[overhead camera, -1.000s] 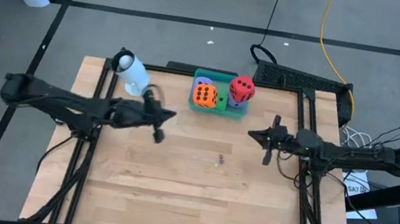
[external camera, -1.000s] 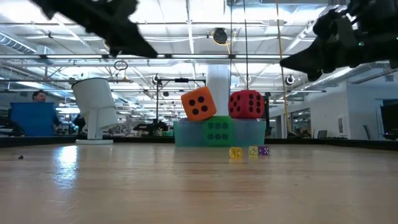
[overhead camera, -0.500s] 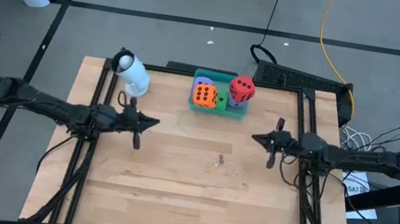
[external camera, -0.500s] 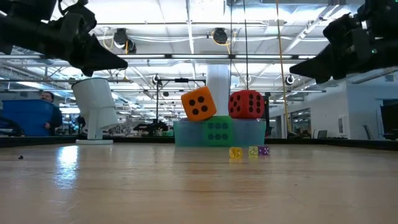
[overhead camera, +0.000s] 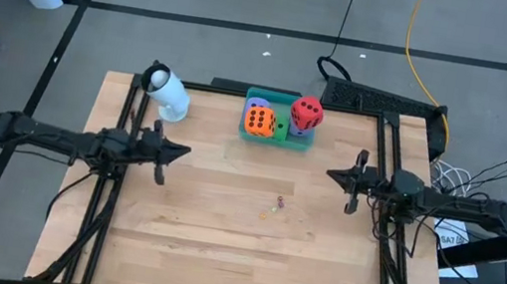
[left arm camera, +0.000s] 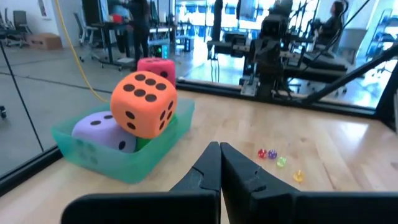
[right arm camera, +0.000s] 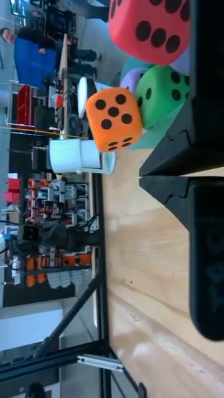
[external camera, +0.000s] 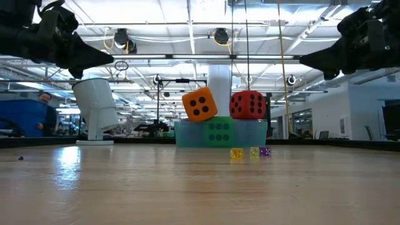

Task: Pick & Place Dice
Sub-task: Put the small yellow dice into the green bin

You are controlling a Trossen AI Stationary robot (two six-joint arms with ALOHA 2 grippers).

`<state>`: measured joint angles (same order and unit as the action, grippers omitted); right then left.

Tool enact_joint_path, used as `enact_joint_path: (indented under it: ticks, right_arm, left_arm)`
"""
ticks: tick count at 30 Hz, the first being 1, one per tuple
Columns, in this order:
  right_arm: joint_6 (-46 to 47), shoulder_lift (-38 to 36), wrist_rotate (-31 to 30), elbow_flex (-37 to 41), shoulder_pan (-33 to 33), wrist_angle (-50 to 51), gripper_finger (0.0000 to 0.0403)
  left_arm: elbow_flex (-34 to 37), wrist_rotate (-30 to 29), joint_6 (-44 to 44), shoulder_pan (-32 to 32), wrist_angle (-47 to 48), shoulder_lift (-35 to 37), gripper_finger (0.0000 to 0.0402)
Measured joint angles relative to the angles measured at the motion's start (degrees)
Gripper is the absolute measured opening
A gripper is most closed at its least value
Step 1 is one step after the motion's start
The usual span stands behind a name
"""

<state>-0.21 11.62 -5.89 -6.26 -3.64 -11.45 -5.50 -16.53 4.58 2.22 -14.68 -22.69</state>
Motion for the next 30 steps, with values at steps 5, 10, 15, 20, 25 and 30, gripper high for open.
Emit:
enact_joint_path:
  ticks: [5, 10, 15, 20, 25, 30]
  right_arm:
    - [0.51, 0.69, 0.23, 0.00, 0.02, -0.04, 0.0000]
    - [1.70, 10.02, 0.35, -0.57, 3.54, -4.70, 0.0000]
    - [-1.39, 23.49, -9.55, -6.82, 11.73, -4.96, 0.0000]
    - [0.37, 40.20, -19.95, -15.06, 20.03, -5.02, 0.0015]
    - [2.84, 57.58, -25.91, -22.87, 24.06, -4.97, 0.0073]
    - [4.82, 71.90, -27.14, -30.80, 24.39, -5.08, 0.0142]
  left_arm:
    - [0.85, 0.06, -0.02, 0.00, 0.30, 2.18, 0.0003]
    - [0.90, 0.11, 0.02, 0.00, 1.76, 1.61, 0.0005]
    - [0.90, 0.16, 0.48, 0.00, 0.49, 1.63, 0.0015]
    - [0.90, -0.01, 0.45, 0.00, 0.51, 1.61, 0.0018]
    - [0.88, -0.44, -1.13, 0.00, -0.67, 1.61, 0.0019]
    - [0.88, -0.50, -5.28, 0.00, -0.63, 1.61, 0.0019]
